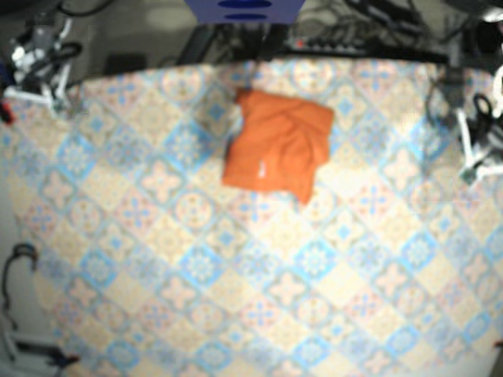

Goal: Fold the T-shirt properly

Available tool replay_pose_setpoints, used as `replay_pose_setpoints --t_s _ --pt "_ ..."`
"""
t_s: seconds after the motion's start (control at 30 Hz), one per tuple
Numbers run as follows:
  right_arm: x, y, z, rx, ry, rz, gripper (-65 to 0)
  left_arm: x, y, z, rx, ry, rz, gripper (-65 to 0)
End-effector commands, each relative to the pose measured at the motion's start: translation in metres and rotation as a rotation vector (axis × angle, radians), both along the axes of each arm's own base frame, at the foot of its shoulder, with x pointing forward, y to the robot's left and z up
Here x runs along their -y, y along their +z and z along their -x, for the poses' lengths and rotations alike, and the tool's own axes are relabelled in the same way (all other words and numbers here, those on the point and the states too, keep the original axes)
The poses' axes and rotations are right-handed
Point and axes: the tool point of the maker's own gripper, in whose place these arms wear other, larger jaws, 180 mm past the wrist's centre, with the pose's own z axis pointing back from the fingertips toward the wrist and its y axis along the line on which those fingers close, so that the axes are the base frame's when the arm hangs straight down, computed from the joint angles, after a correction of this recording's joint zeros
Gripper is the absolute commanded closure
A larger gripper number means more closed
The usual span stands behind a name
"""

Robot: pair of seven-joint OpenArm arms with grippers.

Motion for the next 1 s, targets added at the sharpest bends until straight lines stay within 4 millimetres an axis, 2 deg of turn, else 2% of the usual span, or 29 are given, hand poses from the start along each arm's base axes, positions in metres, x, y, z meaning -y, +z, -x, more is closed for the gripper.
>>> replay_pose_setpoints --t_s 0.0,0.13,0.23,0.3,0.43,0.5,0.57,0.63,0.7,0.73,0.8,0.83,0.9,0.97 --pt "0.012 0.009 0.01 -0.007 0.001 0.041 -9.5 -0.008 0.012 0.004 0.015 -0.001 -0.03 -14.7" --pt "0.034 0.013 0.053 -0.1 -0.013 0.086 -9.5 -0.023 -0.003 0.062 -0.09 0.012 -0.04 -14.7" --pt "0.058 0.017 0.092 -0.191 -0.051 0.13 -9.5 -0.043 -0.016 0.121 -0.217 0.005 -0.072 -14.7" --pt "0.069 0.02 0.117 -0.245 -0.076 0.148 -9.5 -0.054 -0.024 0.151 -0.273 0.009 -0.086 -14.7" --pt "0.087 0.027 0.151 -0.331 -0.099 0.18 -9.5 -0.071 -0.037 0.194 -0.327 0.069 -0.124 -14.7" --pt "0.093 0.024 0.171 -0.389 -0.113 0.182 -9.5 -0.079 -0.045 0.224 -0.367 0.133 -0.144 -14.7" --pt "0.096 0.018 0.188 -0.43 -0.141 0.173 -9.5 -0.076 -0.058 0.245 -0.397 0.164 -0.126 -14.7" --pt "0.091 0.003 0.208 -0.491 -0.152 0.141 -9.5 -0.063 -0.077 0.259 -0.429 0.155 -0.079 -14.7" --pt "0.078 -0.02 0.242 -0.598 -0.16 0.082 -9.5 -0.053 -0.104 0.28 -0.489 0.182 -0.032 -14.7" --pt "0.068 -0.036 0.251 -0.621 -0.156 0.038 -9.5 -0.048 -0.119 0.289 -0.515 0.206 -0.009 -14.7" --pt "0.048 -0.071 0.252 -0.632 -0.143 -0.053 -9.5 -0.041 -0.145 0.295 -0.551 0.239 0.023 -14.7" --pt "0.04 -0.084 0.26 -0.651 -0.15 -0.088 -9.5 -0.036 -0.159 0.299 -0.574 0.252 0.04 -14.7" --pt "0.026 -0.106 0.282 -0.707 -0.175 -0.152 -9.5 -0.032 -0.18 0.302 -0.615 0.27 0.057 -14.7" --pt "0.008 -0.124 0.307 -0.769 -0.201 -0.214 -9.5 -0.02 -0.203 0.296 -0.612 0.275 0.103 -14.7"
